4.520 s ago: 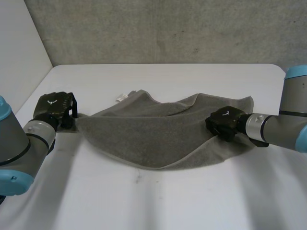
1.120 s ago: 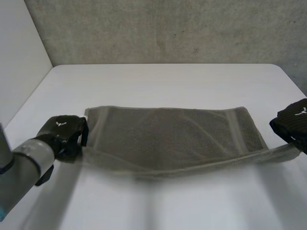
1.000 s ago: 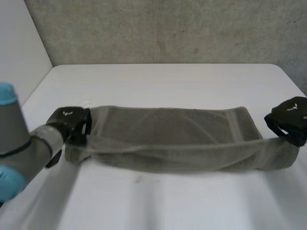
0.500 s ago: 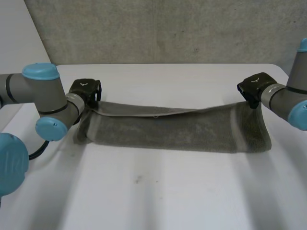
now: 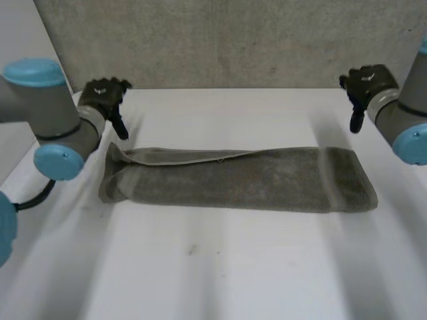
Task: Fold the towel.
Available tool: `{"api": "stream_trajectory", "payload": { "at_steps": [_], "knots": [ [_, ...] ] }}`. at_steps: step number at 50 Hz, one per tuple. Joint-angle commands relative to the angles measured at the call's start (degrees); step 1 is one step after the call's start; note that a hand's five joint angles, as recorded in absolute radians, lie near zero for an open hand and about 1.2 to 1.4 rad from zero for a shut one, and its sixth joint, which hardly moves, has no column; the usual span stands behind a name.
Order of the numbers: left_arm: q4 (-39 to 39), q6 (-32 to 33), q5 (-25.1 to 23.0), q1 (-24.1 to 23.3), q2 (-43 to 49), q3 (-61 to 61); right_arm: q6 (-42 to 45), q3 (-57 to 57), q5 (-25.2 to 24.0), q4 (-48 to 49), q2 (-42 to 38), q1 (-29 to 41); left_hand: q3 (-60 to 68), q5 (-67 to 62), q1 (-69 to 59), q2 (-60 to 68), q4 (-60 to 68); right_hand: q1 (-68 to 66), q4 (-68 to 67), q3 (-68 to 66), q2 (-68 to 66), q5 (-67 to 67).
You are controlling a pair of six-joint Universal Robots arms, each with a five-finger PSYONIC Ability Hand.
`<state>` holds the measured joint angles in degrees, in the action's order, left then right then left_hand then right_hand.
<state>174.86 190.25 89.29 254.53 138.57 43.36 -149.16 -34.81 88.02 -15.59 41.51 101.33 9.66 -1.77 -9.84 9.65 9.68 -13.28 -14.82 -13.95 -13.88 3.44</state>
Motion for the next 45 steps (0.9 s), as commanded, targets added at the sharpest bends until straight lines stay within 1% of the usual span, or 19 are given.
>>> {"api": "stream_trajectory", "payload": {
  "at_steps": [1,3,9,11,12,13,14,16,17,18,19,25,27,36,37,38,39,40,45],
  "knots": [
    [0.04,-0.06,-0.35,-0.17,-9.37,6.3,-4.56,-7.09,-0.57,0.3,9.97,-0.17,0.34,1.77,-0.16,0.35,0.32,3.28,4.82,3.95,3.88,-3.44],
    [0.13,0.03,-0.61,-0.17,-13.92,10.84,-4.56,-9.57,-0.75,0.21,12.36,-0.17,0.34,1.77,-0.16,0.35,0.32,3.28,4.82,3.95,3.88,-3.44],
    [0.04,0.65,-1.14,-0.35,-20.54,20.27,-4.04,-21.67,-2.85,-0.49,21.05,-0.52,3.41,-1.3,-3.24,3.42,3.39,3.28,4.82,3.95,3.88,-3.44],
    [0.3,0.91,-1.23,-0.61,-23.42,27.27,-3.86,-25.57,-3.56,-0.58,22.91,-0.7,9.59,-7.48,-9.41,9.6,9.57,3.28,4.82,3.95,3.88,-3.44],
    [0.3,0.91,-1.23,-0.61,-23.44,27.3,-3.6,-29.4,-4.52,-0.49,24.74,-0.79,9.63,-7.53,-9.46,9.65,9.62,3.28,4.82,3.95,3.88,-3.44],
    [0.3,1.0,-1.23,-0.61,-24.22,30.35,-3.59,-29.44,-4.53,-0.49,24.76,-0.79,20.29,-18.18,-20.12,20.31,20.27,3.28,4.82,3.95,3.88,-3.44],
    [0.3,1.0,-1.23,-0.61,-24.23,30.38,-2.72,-33.27,-5.49,-0.49,26.5,-0.87,20.4,-18.29,-20.22,20.41,20.38,3.28,4.82,3.95,3.88,-3.44],
    [0.04,1.09,-1.31,-0.61,-24.23,34.75,-1.84,-37.17,-6.37,0.04,28.1,-0.96,31.12,-29.01,-30.95,31.14,31.1,3.28,4.82,3.95,3.88,-3.44],
    [0.04,1.09,-1.32,-0.61,-24.23,34.77,-0.79,-40.91,-6.98,0.39,29.4,-1.05,31.16,-29.06,-30.99,31.18,31.15,3.28,4.82,3.95,3.88,-3.44],
    [0.04,1.26,-1.32,-0.7,-23.88,36.08,0.0,-44.0,-7.51,0.74,30.37,-1.05,36.99,-34.89,-36.82,37.01,36.98,3.28,4.82,3.95,3.88,-3.44],
    [0.04,1.87,-1.32,-0.61,-23.35,37.05,0.01,-44.03,-7.52,0.74,30.38,-1.05,41.38,-39.27,-41.21,41.4,41.36,3.28,4.82,3.95,3.88,-3.44],
    [0.13,6.54,-1.4,-0.52,-18.43,36.71,0.89,-54.02,-8.22,6.17,31.0,-1.05,43.61,-41.51,-43.44,43.63,43.59,3.28,4.82,3.95,3.88,-3.44],
    [0.3,8.72,-1.49,-0.35,-15.89,35.48,0.98,-55.89,-8.22,7.86,30.82,-0.96,43.61,-41.51,-43.44,43.63,43.59,3.28,4.82,3.95,3.88,-3.44],
    [0.39,8.82,-2.9,-0.26,-9.2,28.62,1.06,-60.72,-7.96,15.5,25.65,-1.05,41.59,-39.49,-41.42,41.61,41.58,3.28,4.82,3.95,3.88,-3.44],
    [0.48,8.82,-3.07,-0.26,-8.07,27.23,1.06,-60.73,-7.7,16.64,24.68,-1.05,36.1,-33.99,-35.93,36.11,36.08,3.28,4.82,3.95,3.88,-3.44],
    [0.48,8.91,-2.99,-0.26,-6.93,25.74,1.06,-60.73,-7.69,16.65,24.67,-1.05,22.72,-20.61,-22.55,22.74,22.7,3.28,4.82,3.95,3.88,-3.44],
    [0.48,8.91,-2.99,-0.26,-6.91,25.72,1.06,-60.64,-7.43,17.61,23.89,-1.05,22.59,-20.48,-22.41,22.6,22.57,3.28,4.82,3.95,3.88,-3.44],
    [0.48,9.08,-2.99,-0.26,-5.78,24.24,1.06,-60.64,-7.43,17.62,23.88,-1.05,1.77,0.34,-1.6,1.78,1.75,3.28,4.82,3.95,3.88,-3.44],
    [0.39,8.64,-2.72,-0.09,-4.63,22.21,1.59,-60.72,-6.99,19.19,23.17,-2.98,0.34,1.77,-0.16,0.35,0.32,3.28,4.82,3.95,3.88,-3.44]
  ]
}}
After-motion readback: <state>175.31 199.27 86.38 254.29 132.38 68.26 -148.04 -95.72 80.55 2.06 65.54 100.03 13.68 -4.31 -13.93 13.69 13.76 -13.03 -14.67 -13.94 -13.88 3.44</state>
